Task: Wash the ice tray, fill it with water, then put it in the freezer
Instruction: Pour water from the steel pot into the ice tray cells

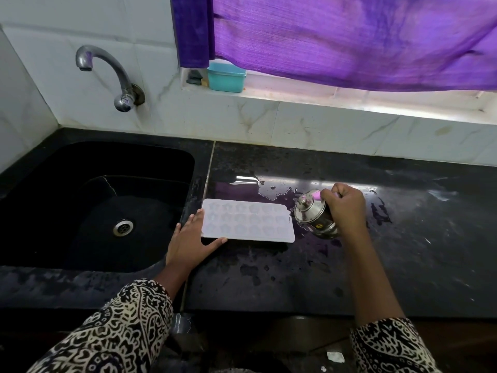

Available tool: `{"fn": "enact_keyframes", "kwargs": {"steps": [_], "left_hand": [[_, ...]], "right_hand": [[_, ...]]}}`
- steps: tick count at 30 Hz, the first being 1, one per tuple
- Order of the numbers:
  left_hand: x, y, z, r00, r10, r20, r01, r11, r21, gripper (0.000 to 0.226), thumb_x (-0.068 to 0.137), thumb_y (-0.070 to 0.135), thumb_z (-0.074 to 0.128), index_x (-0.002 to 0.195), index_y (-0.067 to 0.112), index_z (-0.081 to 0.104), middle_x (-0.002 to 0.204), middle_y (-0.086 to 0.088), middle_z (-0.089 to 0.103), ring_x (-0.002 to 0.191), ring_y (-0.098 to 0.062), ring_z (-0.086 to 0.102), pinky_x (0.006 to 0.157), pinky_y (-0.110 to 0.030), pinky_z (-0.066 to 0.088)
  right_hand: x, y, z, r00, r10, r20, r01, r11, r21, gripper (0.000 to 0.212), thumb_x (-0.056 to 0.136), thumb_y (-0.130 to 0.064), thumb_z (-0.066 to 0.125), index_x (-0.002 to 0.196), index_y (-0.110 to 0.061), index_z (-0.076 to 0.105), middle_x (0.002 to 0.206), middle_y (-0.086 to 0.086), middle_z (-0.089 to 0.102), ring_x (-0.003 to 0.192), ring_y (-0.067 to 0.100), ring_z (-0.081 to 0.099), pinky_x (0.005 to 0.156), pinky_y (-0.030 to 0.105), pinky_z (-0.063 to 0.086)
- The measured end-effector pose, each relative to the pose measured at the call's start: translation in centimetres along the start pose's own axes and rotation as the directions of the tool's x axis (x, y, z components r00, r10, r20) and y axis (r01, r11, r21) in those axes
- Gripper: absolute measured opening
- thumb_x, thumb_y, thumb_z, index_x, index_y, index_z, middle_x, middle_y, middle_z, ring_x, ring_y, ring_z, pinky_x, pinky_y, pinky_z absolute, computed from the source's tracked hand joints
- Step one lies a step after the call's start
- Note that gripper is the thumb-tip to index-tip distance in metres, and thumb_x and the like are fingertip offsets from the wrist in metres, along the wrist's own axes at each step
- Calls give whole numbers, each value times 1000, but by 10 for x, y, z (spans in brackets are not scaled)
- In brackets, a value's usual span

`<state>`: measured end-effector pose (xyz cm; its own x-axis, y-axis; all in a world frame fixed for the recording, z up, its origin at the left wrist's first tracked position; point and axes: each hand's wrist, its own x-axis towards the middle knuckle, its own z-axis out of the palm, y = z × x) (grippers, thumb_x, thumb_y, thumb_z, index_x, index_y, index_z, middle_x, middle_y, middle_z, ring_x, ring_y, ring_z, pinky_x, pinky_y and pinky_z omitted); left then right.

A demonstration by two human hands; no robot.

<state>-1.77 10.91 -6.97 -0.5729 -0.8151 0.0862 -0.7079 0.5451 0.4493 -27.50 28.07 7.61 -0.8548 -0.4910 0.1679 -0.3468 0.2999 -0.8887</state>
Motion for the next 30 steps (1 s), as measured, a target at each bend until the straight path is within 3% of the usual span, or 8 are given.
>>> {"fn": "enact_keyframes", "kwargs": {"steps": [15, 21, 25, 30], "left_hand": [[0, 1, -1, 1000, -1, 12, 0, 1000, 4, 103, 75, 79, 44, 154, 20, 13, 160, 4, 20, 147, -12, 15, 119, -38, 8], [0, -1, 0, 1000, 10, 16, -10, 1000, 12, 114, 65, 90, 27, 154, 19, 13, 160, 4, 20, 147, -13, 16, 119, -38, 9], [-1, 0, -1, 1000, 6, 15, -6, 1000, 1, 108, 71, 84, 37, 154, 19, 12, 160, 3, 20, 147, -13, 16, 119, -38, 9], [-1, 1, -3, 1000, 0, 24, 0, 1000, -5, 105, 75, 80, 43, 154, 19, 11, 160, 4, 19, 147, -12, 15, 119, -37, 8]], "right_hand": [[-1, -3, 2, 1000, 3, -17, -4, 999, -50, 34, 79, -13, 67, 58, -15, 41, 54, -1, 42, 48, 10, 35, 46, 21, 30], [-1, -3, 3, 1000, 12, 0, -12, 1000, 26, 37, 73, -12, 69, 55, -17, 37, 54, 1, 36, 52, 14, 32, 52, 25, 29], [2, -1, 3, 992, 124, -19, -117, 970, 212, 31, 74, -8, 64, 55, -17, 42, 55, 3, 38, 57, 18, 35, 55, 29, 34], [4, -6, 6, 958, 286, -8, -241, 824, 513, 30, 79, 1, 58, 57, -16, 45, 44, -8, 47, 45, 8, 43, 44, 17, 39]]}}
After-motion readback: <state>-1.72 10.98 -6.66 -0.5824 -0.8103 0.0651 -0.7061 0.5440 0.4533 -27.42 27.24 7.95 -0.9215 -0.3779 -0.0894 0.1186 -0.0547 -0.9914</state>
